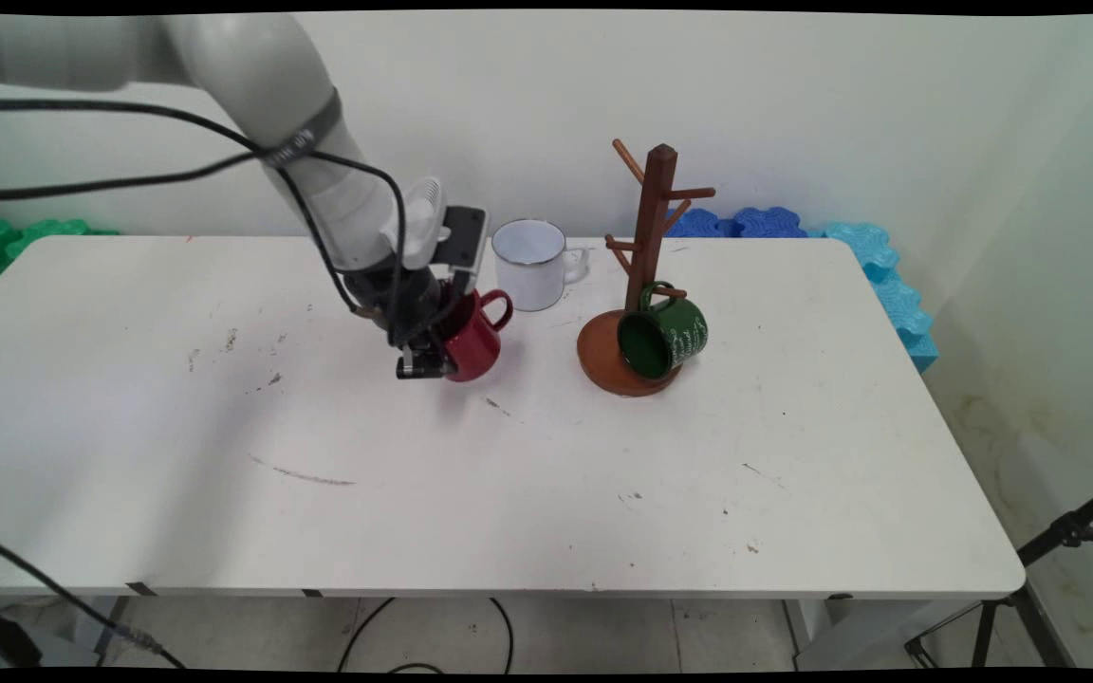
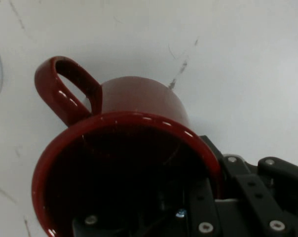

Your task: Place the picked object on the table

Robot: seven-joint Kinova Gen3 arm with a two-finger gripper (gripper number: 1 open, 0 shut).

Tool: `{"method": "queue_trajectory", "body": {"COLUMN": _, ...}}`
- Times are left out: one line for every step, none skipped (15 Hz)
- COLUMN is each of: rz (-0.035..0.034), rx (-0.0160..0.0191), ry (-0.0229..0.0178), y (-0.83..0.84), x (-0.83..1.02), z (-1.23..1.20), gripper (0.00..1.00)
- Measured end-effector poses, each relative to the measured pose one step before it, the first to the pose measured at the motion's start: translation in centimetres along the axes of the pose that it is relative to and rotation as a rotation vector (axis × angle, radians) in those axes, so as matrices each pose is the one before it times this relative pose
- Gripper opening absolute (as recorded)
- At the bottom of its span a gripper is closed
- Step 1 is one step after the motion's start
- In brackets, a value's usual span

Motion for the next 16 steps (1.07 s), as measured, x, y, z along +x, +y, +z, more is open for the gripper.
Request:
{"method": "queue_trajectory", "body": {"rz": 0.00618, "rx": -0.00563, "ry": -0.00441, "y": -0.318, "x": 0.097, "z": 0.765, "gripper": 0.0}}
{"method": "queue_trajectory", "body": {"rz": 0.00431, "rx": -0.00495, "ry": -0.00357, "y": -0.257, "x": 0.083, "z": 0.624, "gripper": 0.0}}
{"method": "queue_trajectory", "body": {"rz": 0.00389, "rx": -0.00544, "ry": -0.00378, "y": -0.272, "x": 0.09, "z": 0.693, "gripper": 0.0}}
{"method": "queue_trajectory", "body": {"rz": 0.00328, "rx": -0.00561, "ry": -0.00341, "y": -0.253, "x": 0.095, "z": 0.661, "gripper": 0.0}}
{"method": "queue_trajectory", "body": {"rz": 0.00294, "rx": -0.00512, "ry": -0.00311, "y": -0.24, "x": 0.099, "z": 0.607, "gripper": 0.0}}
{"method": "queue_trajectory", "body": {"rz": 0.00169, "rx": -0.00378, "ry": -0.00289, "y": -0.191, "x": 0.064, "z": 0.475, "gripper": 0.0}}
{"method": "queue_trajectory", "body": {"rz": 0.00138, "rx": -0.00394, "ry": -0.00293, "y": -0.178, "x": 0.069, "z": 0.45, "gripper": 0.0}}
{"method": "queue_trajectory", "body": {"rz": 0.00102, "rx": -0.00381, "ry": -0.00294, "y": -0.201, "x": 0.088, "z": 0.472, "gripper": 0.0}}
{"method": "queue_trajectory", "body": {"rz": 0.0008, "rx": -0.00411, "ry": -0.00197, "y": -0.18, "x": 0.097, "z": 0.444, "gripper": 0.0}}
{"method": "queue_trajectory", "body": {"rz": 0.0014, "rx": -0.00282, "ry": -0.00161, "y": -0.163, "x": 0.103, "z": 0.37, "gripper": 0.0}}
{"method": "queue_trajectory", "body": {"rz": 0.00133, "rx": -0.00204, "ry": -0.00129, "y": -0.125, "x": 0.089, "z": 0.283, "gripper": 0.0}}
{"method": "queue_trajectory", "body": {"rz": 0.00103, "rx": -0.00181, "ry": -0.00105, "y": -0.136, "x": 0.067, "z": 0.306, "gripper": 0.0}}
{"method": "queue_trajectory", "body": {"rz": 0.00102, "rx": -0.00308, "ry": -0.00108, "y": -0.119, "x": 0.062, "z": 0.345, "gripper": 0.0}}
{"method": "queue_trajectory", "body": {"rz": 0.00224, "rx": 0.00047, "ry": 0.00179, "y": -0.133, "x": 0.181, "z": 0.186, "gripper": 1.0}}
{"method": "queue_trajectory", "body": {"rz": 0.00092, "rx": -0.00065, "ry": 0.002, "y": -0.102, "x": 0.052, "z": 0.215, "gripper": 1.0}}
{"method": "queue_trajectory", "body": {"rz": 0.00076, "rx": 0.00106, "ry": 0.00127, "y": -0.103, "x": 0.085, "z": 0.182, "gripper": 1.0}}
